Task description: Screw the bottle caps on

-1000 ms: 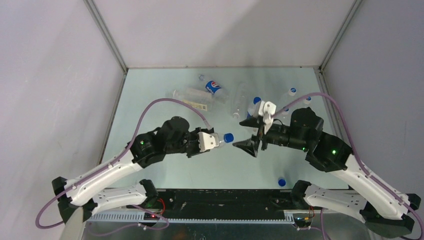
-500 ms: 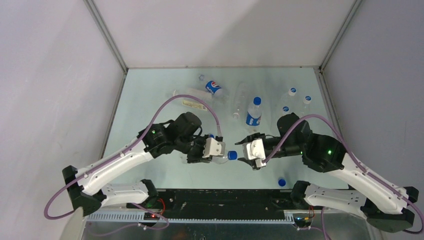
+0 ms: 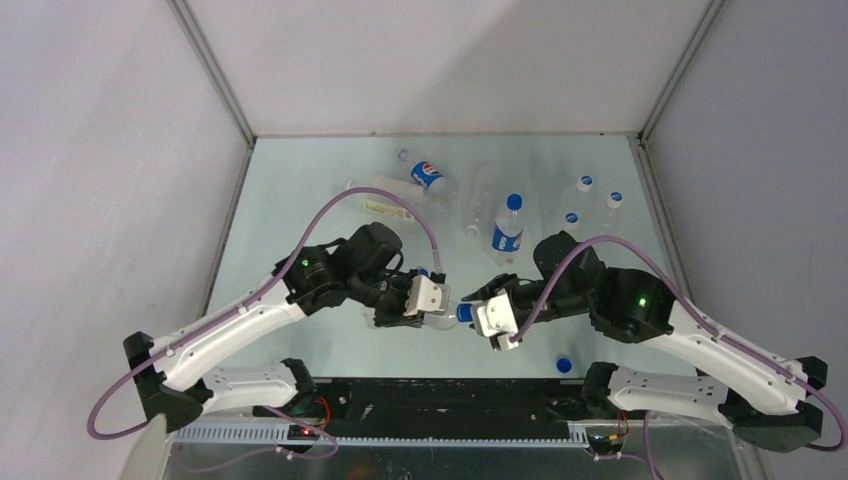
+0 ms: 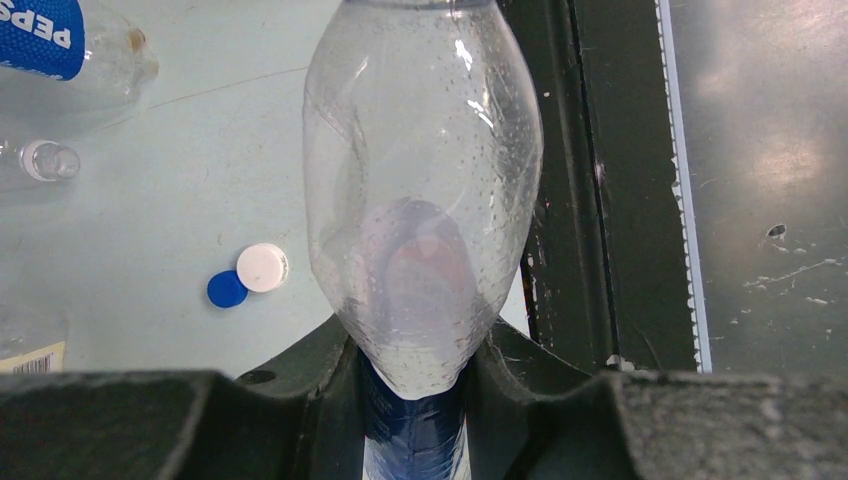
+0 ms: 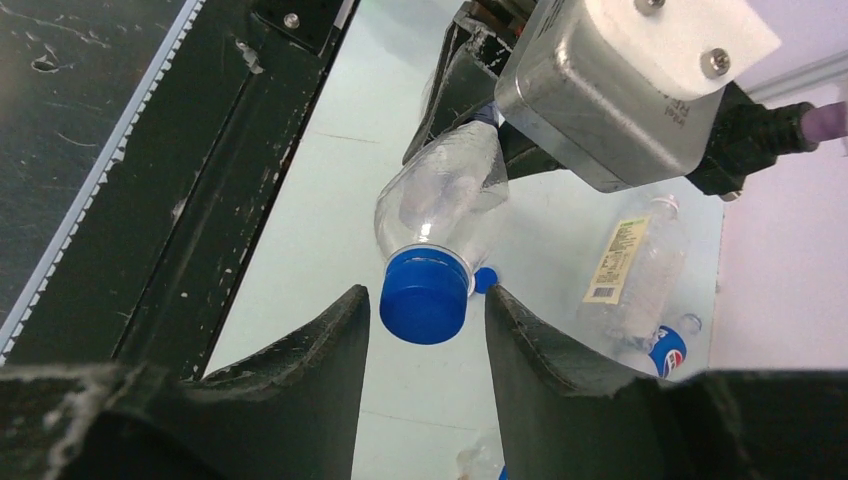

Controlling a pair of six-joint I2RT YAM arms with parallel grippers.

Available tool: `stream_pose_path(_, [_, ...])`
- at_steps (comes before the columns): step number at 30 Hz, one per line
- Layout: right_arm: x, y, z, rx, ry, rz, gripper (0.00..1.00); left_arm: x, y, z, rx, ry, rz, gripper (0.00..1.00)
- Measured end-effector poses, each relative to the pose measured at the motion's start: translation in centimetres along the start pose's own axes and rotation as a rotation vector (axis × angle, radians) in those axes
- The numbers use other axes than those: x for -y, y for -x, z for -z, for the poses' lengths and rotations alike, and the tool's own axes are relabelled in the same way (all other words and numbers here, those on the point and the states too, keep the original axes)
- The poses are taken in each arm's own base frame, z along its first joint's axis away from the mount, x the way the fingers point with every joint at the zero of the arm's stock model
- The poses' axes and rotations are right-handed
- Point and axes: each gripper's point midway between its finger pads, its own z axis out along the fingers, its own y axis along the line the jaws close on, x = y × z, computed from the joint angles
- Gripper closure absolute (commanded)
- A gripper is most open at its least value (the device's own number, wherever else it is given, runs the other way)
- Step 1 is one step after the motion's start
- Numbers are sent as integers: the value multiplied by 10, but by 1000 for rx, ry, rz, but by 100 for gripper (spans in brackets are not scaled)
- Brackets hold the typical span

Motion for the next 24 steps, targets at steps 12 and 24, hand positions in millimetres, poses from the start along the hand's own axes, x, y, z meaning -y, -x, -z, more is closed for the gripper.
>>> stream_pose_path(12, [3, -8, -3, -49, -20, -18, 98, -4, 4, 1, 17, 16, -5, 100])
stream_pose_path(24, [33, -11, -14, -46, -278, -645, 100, -34, -4, 17, 77, 351, -24, 100])
